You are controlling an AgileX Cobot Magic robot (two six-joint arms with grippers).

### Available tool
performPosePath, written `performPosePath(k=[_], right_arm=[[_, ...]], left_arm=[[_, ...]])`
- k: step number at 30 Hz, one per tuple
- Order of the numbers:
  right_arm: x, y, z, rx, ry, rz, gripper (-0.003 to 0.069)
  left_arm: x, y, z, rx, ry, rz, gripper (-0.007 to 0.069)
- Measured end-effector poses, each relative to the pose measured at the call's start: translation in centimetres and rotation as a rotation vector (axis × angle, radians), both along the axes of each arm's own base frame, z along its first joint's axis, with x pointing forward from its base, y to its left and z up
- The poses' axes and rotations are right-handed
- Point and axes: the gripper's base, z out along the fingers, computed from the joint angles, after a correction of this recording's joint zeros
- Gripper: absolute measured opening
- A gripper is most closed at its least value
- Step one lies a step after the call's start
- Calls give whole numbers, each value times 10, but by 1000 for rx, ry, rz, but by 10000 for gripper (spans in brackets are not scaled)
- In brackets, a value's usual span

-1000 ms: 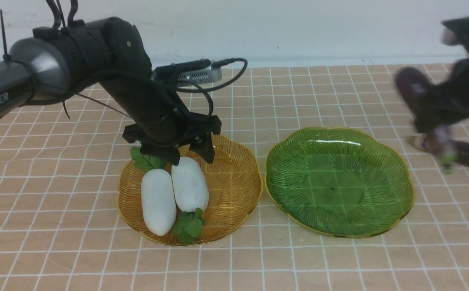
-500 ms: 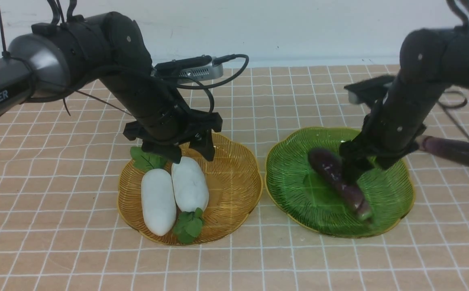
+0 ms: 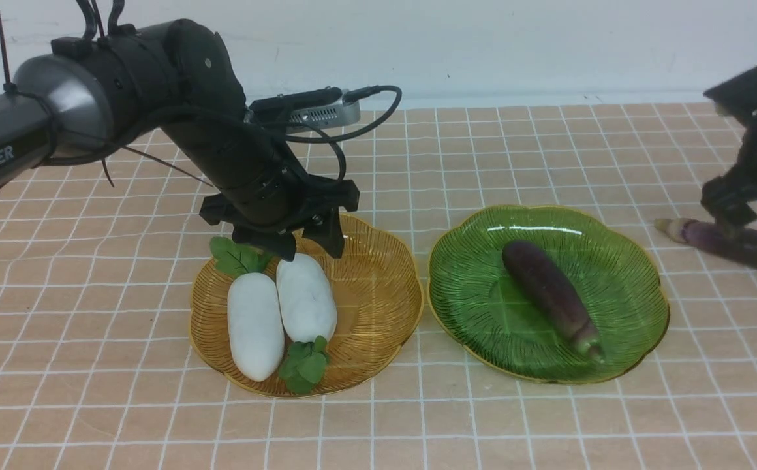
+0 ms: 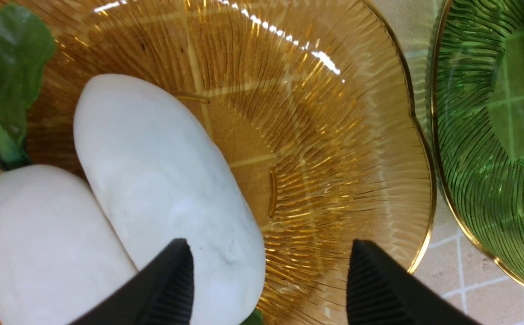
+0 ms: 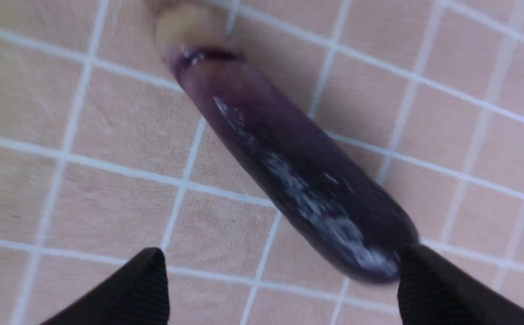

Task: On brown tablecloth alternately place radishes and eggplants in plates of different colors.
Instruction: 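Put the eggplants into the green plate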

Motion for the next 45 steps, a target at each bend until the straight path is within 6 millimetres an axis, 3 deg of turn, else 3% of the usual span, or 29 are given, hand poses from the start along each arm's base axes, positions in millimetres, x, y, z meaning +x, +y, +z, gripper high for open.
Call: performPosePath(k=[8, 11, 14, 17, 20, 23, 26, 28, 35, 37, 41, 45], right_arm=[[23, -11, -56, -166, 32, 214, 576], [25, -12, -63, -185, 38, 236, 517], [26, -12, -64, -200, 41, 250, 379], [26, -8, -59, -201, 68, 218, 374], [28, 6, -27, -122, 54, 102, 373], [23, 33, 25, 187, -75, -30, 373], [5, 64, 58, 518, -96, -87, 373], [-3, 79, 52, 573, -51, -83, 373], [-16, 115, 12, 511, 93, -34, 373], [-17, 126, 2, 495, 122, -30, 398], [-18, 136, -9, 470, 145, -63, 521], [-23, 134, -1, 444, 121, -119, 660]], left_arm=[[0, 0, 0, 4, -1, -1, 417], [0, 0, 0, 6, -3, -2, 417], [0, 0, 0, 6, -3, -2, 417], [0, 0, 0, 6, -3, -2, 417], [0, 0, 0, 7, -3, -2, 417], [0, 1, 0, 7, -4, -3, 417], [0, 1, 0, 8, -4, -3, 417], [0, 1, 0, 15, -6, -5, 417], [0, 2, 0, 21, -8, -7, 417], [0, 2, 0, 21, -8, -7, 417], [0, 2, 0, 22, -9, -10, 417], [0, 2, 0, 22, -8, -11, 417]])
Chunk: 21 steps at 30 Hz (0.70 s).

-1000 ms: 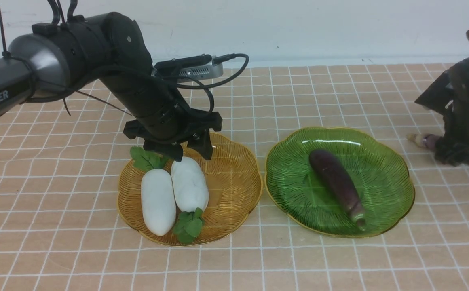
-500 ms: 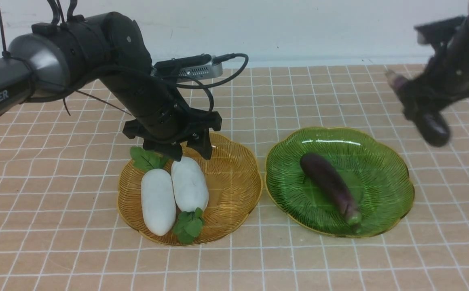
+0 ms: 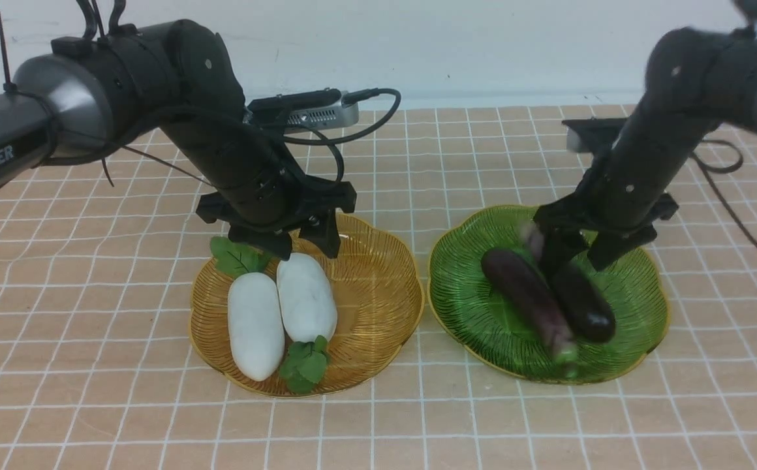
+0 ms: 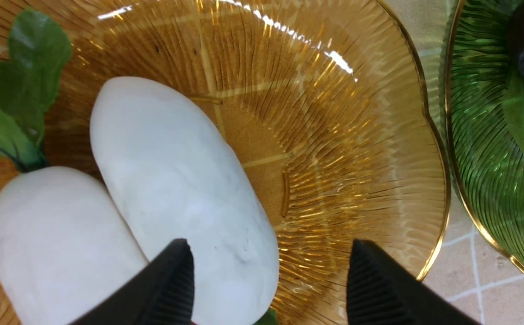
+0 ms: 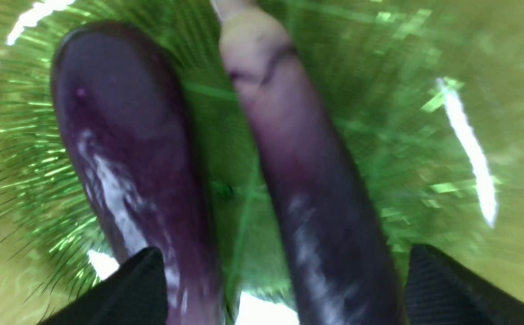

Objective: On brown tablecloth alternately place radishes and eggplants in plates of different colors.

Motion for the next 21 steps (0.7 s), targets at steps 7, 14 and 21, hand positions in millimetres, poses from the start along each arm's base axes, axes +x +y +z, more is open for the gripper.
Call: performPosePath(k=[7, 14, 21], right_arm=[[-91, -22, 69, 1, -90, 4, 479], [-204, -49, 86, 51, -366, -15, 74], [-272, -64, 74, 189, -838, -56, -12]], left_arm=[[-1, 0, 0, 7, 9, -8, 417], [-1, 2, -1, 27, 3, -26, 379], [-1, 3, -2, 51, -2, -52, 214]])
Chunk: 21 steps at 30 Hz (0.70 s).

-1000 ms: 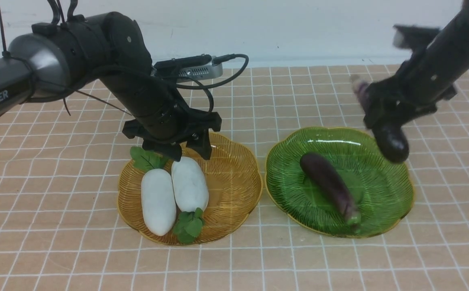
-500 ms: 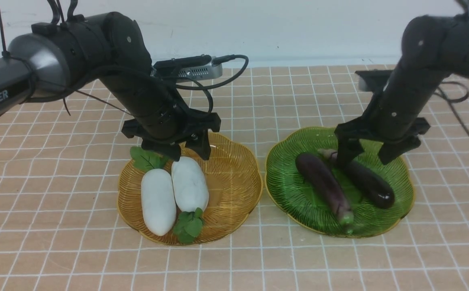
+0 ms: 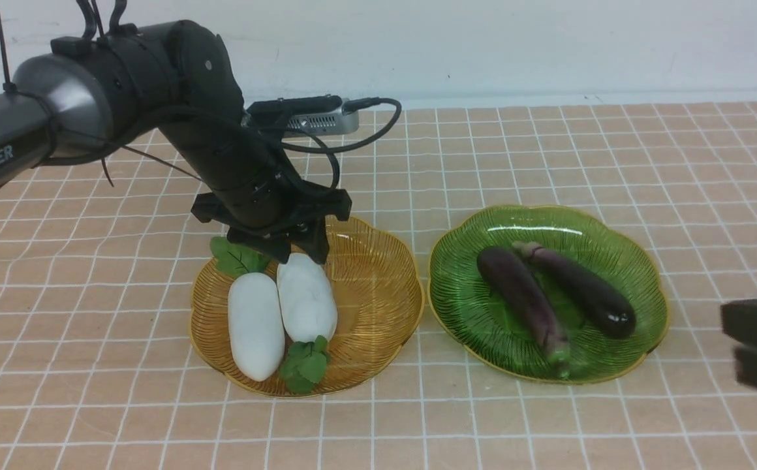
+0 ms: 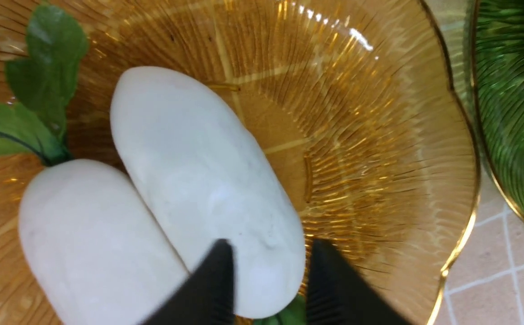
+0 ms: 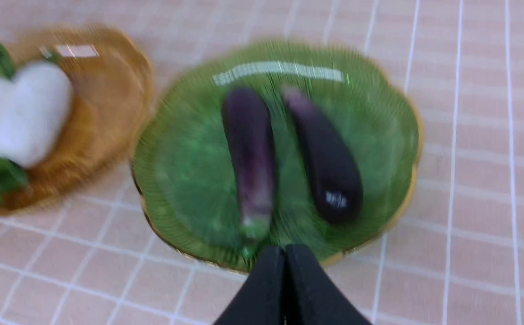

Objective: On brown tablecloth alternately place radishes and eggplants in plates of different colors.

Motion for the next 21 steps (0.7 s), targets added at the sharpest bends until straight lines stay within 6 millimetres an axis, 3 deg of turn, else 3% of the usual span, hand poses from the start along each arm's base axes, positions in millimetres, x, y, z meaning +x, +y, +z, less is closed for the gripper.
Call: performPosePath(k=[4, 6, 16, 21], right_arm=[[-10, -3, 4, -4, -106, 15, -16], [-13, -4, 9, -9, -172, 15, -15], [-47, -13, 35, 25, -400, 7, -15], [-51, -14, 30, 24, -408, 6, -15]], left_arm=[[0, 1, 0, 9, -4, -8, 58], [0, 1, 0, 10, -5, -9, 24], [0, 1, 0, 13, -6, -9, -3], [1, 3, 0, 33, -13, -15, -3]])
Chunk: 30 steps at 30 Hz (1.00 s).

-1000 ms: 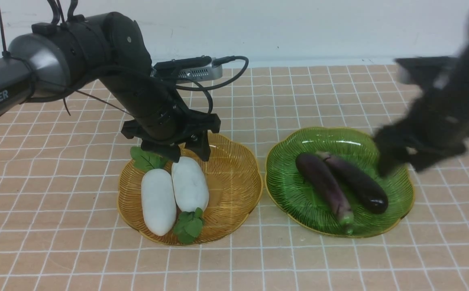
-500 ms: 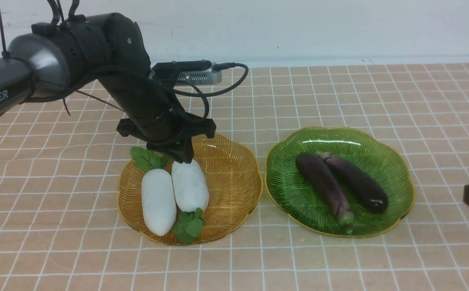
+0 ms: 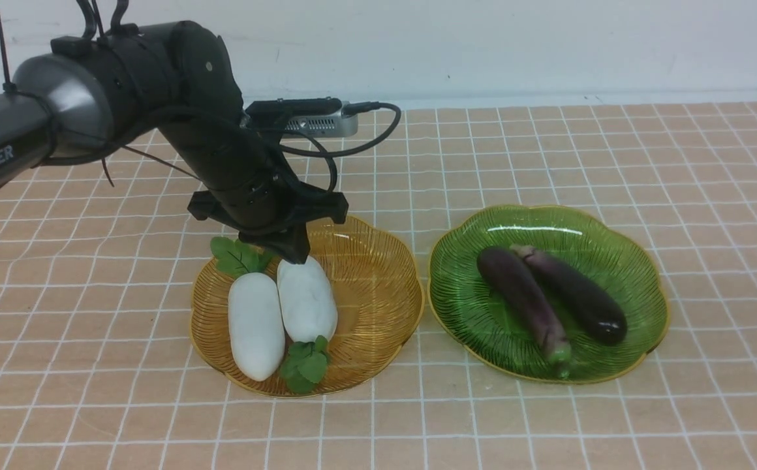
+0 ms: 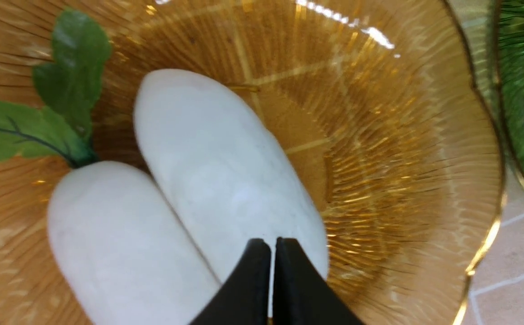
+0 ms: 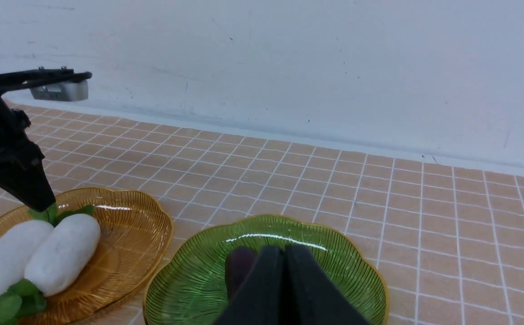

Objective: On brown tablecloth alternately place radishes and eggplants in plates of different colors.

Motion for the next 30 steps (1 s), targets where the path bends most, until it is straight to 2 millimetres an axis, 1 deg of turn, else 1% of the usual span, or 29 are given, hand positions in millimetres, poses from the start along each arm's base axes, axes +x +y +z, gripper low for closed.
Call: performPosePath(k=[1, 2, 7, 10, 11, 14, 18, 20, 21, 27, 30], right_arm=[[-3, -1, -5, -5, 0, -1, -15], [-7, -2, -16, -18, 5, -2, -15], [-21, -8, -49, -63, 5, -30, -15], [-30, -13, -71, -78, 2, -65, -15], [-32, -14, -77, -79, 6, -76, -15], [-39, -17, -103, -84, 12, -106, -15], [-41, -18, -127, -103, 41, -112, -15], [-41, -18, -134, -123, 63, -111, -15], [-41, -18, -136, -139, 67, -113, -15], [-40, -21, -136, -219, 40, -127, -15], [-39, -22, -135, -229, 20, -132, -15]], left_arm=[[0, 1, 0, 12, -4, -3, -3], [1, 2, 0, 27, -10, -7, -3], [3, 5, 2, 65, -34, -17, -3], [4, 6, 8, 82, -54, -23, -3], [4, 6, 11, 84, -56, -25, -3], [1, 7, 24, 85, -52, -32, -3], [-9, 10, 45, 82, -59, -40, -3], [-15, 12, 55, 83, -62, -48, -3], [-21, 14, 64, 82, -71, -54, -3], [-50, 23, 109, 64, -146, -61, -3], [-65, 28, 130, 53, -204, -62, -3]])
